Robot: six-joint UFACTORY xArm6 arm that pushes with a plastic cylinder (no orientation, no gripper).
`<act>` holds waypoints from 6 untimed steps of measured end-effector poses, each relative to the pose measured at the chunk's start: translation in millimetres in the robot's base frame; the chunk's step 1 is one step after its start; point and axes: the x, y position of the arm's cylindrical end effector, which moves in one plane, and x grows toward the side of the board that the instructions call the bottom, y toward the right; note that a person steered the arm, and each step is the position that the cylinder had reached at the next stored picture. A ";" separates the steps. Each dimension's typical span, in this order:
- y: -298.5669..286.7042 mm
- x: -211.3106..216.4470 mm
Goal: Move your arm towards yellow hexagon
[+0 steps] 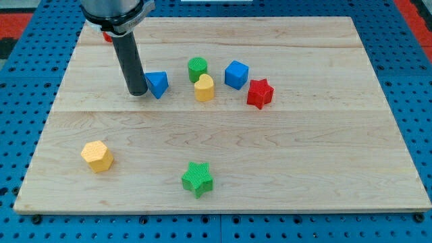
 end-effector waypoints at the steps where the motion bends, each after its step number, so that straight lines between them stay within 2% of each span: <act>1: -17.9 37.7; 2: -70.7 39.9; 3: -87.9 76.1; 4: -105.3 76.9; 5: -137.1 96.5; 6: -149.6 143.0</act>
